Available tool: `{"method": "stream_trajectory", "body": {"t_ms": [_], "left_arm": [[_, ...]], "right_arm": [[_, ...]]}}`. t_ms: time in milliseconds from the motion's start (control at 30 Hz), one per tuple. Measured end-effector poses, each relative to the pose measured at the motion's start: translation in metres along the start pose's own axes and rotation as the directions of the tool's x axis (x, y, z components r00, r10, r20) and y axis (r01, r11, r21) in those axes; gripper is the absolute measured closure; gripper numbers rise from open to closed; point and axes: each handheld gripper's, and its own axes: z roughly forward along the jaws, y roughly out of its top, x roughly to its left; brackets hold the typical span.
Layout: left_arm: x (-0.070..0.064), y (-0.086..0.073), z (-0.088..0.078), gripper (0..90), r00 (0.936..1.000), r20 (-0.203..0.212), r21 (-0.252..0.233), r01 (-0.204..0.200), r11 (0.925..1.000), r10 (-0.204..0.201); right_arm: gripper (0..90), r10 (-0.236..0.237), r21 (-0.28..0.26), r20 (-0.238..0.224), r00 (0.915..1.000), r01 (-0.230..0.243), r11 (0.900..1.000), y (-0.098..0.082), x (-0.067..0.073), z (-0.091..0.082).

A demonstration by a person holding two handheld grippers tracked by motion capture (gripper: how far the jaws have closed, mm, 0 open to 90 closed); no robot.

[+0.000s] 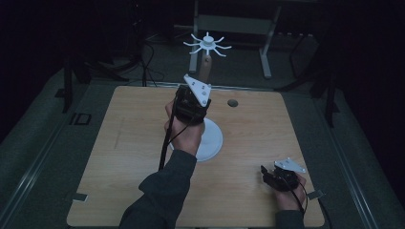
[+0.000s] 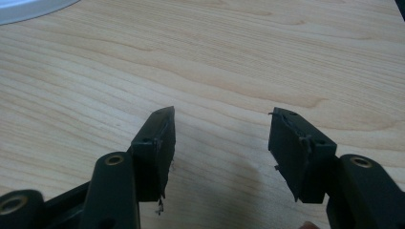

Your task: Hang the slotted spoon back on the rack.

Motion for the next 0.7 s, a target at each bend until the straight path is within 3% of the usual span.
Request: {"method": "stream_trajectory", "body": {"t_ms": [700], "left_arm": [[-0.004, 0.0035, 0.0069, 72.2, 0.9991, -0.037, 0.015, -0.018, 0.9997, 0.019]], "right_arm": [[41.5, -0.003, -0.001, -0.002, 1.0, 0.003, 1.0, 0.0, 0.0004, -0.0006]]}}
